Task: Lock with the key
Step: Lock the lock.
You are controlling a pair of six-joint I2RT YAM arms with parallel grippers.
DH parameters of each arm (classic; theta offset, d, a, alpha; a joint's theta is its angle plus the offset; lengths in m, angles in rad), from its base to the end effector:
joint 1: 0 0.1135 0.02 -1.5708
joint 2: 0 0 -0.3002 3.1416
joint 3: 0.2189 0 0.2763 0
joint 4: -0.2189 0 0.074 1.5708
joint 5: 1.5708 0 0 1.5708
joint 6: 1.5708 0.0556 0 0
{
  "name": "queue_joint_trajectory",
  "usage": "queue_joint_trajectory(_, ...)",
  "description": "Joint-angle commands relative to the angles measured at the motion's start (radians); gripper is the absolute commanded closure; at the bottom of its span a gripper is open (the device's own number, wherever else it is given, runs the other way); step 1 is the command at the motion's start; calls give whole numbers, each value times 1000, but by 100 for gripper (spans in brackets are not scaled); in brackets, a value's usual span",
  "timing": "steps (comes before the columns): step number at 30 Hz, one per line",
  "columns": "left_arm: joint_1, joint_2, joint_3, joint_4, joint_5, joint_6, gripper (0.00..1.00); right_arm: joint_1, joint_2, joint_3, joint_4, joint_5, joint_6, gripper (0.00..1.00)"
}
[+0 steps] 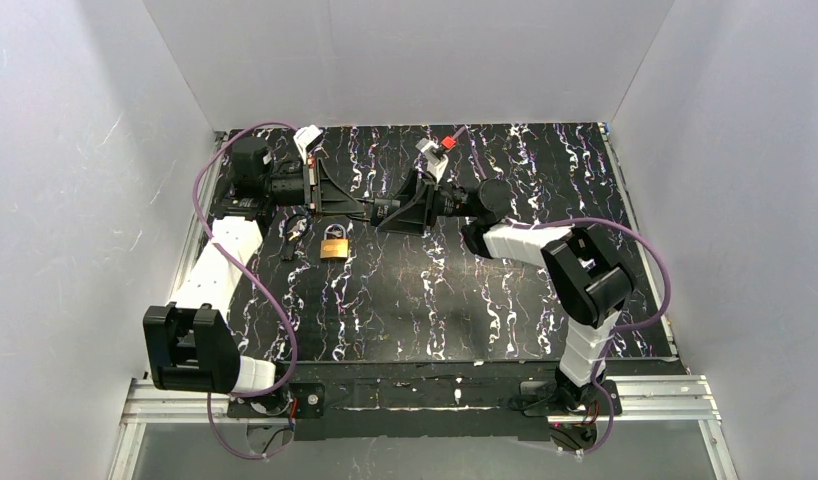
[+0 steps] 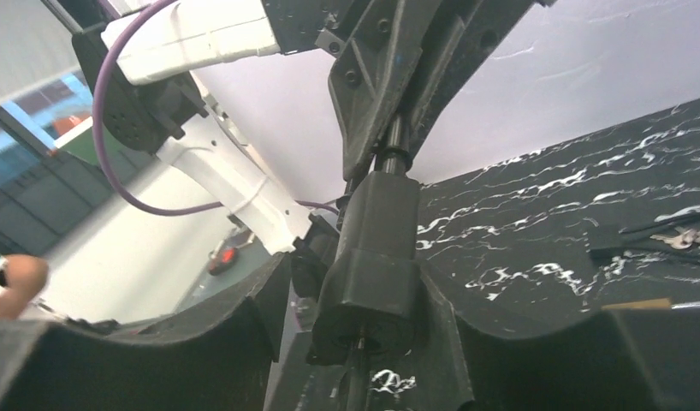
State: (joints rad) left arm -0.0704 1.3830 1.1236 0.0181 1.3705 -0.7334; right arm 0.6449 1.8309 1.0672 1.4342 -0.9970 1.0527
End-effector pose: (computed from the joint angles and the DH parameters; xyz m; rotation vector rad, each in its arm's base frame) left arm 0.3180 -0.0770 0.3769 0.4663 1.9201 -1.7616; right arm 0.3037 0.2869 0.3251 -0.8845 1.1858 1.8785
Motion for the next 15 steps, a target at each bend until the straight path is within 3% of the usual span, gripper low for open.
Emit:
queue_joint_trajectory(1,0,-59,-8,50,-31,-20,100,20,24,50,295,34,152,44)
queue_joint_trajectory(15,0,-101,-106,170,-83,-79,100,14,47,51,325,142,246,65)
